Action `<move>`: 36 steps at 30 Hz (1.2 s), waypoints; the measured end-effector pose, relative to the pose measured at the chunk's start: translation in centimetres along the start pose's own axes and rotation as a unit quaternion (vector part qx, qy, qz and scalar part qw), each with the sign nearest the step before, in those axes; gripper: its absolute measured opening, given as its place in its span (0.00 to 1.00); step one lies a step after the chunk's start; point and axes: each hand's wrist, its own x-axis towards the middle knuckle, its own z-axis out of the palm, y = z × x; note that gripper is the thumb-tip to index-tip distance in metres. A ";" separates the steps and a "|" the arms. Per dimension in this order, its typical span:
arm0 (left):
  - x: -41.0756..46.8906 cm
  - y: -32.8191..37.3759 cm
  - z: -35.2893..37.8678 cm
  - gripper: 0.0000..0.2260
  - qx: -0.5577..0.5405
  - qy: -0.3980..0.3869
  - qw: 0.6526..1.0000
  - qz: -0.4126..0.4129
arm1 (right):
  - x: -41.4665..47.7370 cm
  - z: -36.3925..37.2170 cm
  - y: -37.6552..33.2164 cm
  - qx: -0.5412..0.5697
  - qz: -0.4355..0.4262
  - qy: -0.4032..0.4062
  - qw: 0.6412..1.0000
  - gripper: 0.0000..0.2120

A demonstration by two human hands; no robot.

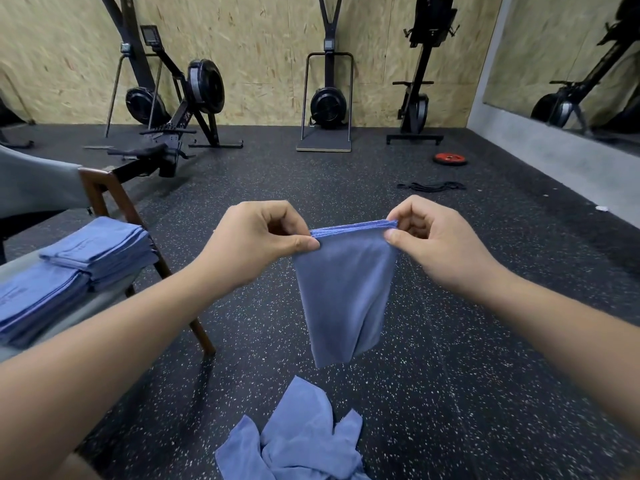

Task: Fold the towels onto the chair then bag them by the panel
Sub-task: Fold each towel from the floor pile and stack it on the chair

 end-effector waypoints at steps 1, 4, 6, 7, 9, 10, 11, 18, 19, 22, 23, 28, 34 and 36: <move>0.0 0.0 0.2 0.09 -0.011 -0.006 1.000 0.000 | 0.0 0.1 -0.1 -0.007 0.001 -0.002 1.000 0.07; -0.3 0.1 0.8 0.09 -0.008 -0.031 0.999 0.022 | -0.3 0.4 -0.3 -0.043 0.018 -0.046 0.998 0.11; -0.6 0.5 1.4 0.10 0.011 -0.055 0.998 0.042 | -0.6 0.9 -0.5 -0.072 0.037 -0.109 0.991 0.12; -0.7 0.8 1.7 0.10 0.016 -0.069 0.996 0.048 | -1.0 1.3 -0.8 -0.080 0.040 -0.142 0.986 0.13; -1.1 1.5 2.3 0.10 0.022 -0.092 0.994 0.057 | -1.6 2.4 -1.2 -0.081 0.037 -0.190 0.978 0.15; -1.2 1.8 2.5 0.11 0.024 -0.098 0.993 0.062 | -1.8 3.0 -1.3 -0.075 0.034 -0.200 0.976 0.16; -1.3 2.0 2.8 0.11 0.021 -0.102 0.992 0.067 | -1.9 3.6 -1.4 -0.071 0.027 -0.203 0.976 0.17; -1.2 1.6 4.1 0.18 -0.058 -0.061 0.996 0.037 | -1.4 4.9 -0.9 -0.056 -0.021 -0.183 0.981 0.13; -1.3 1.3 4.2 0.18 -0.071 -0.061 0.995 0.026 | -1.3 4.7 -1.0 -0.054 -0.028 -0.182 0.981 0.12; -1.5 0.0 4.7 0.22 -0.114 -0.076 0.991 0.008 | -1.0 4.1 -1.1 -0.034 -0.047 -0.179 0.982 0.12; -1.7 -0.3 4.9 0.22 -0.120 -0.078 0.990 0.010 | -0.8 3.8 -1.2 -0.032 -0.050 -0.175 0.983 0.13; -2.2 -1.2 5.7 0.16 -0.127 -0.091 0.988 0.014 | -0.1 1.5 -1.4 -0.013 -0.048 -0.155 0.987 0.04; -2.3 -2.1 6.0 0.14 -0.095 -0.116 0.989 0.012 | 0.1 -0.2 -2.0 0.009 -0.064 -0.139 0.988 0.03; -2.2 -2.1 5.8 0.13 -0.089 -0.126 0.988 0.026 | 0.1 -0.3 -2.1 0.010 -0.064 -0.137 0.989 0.03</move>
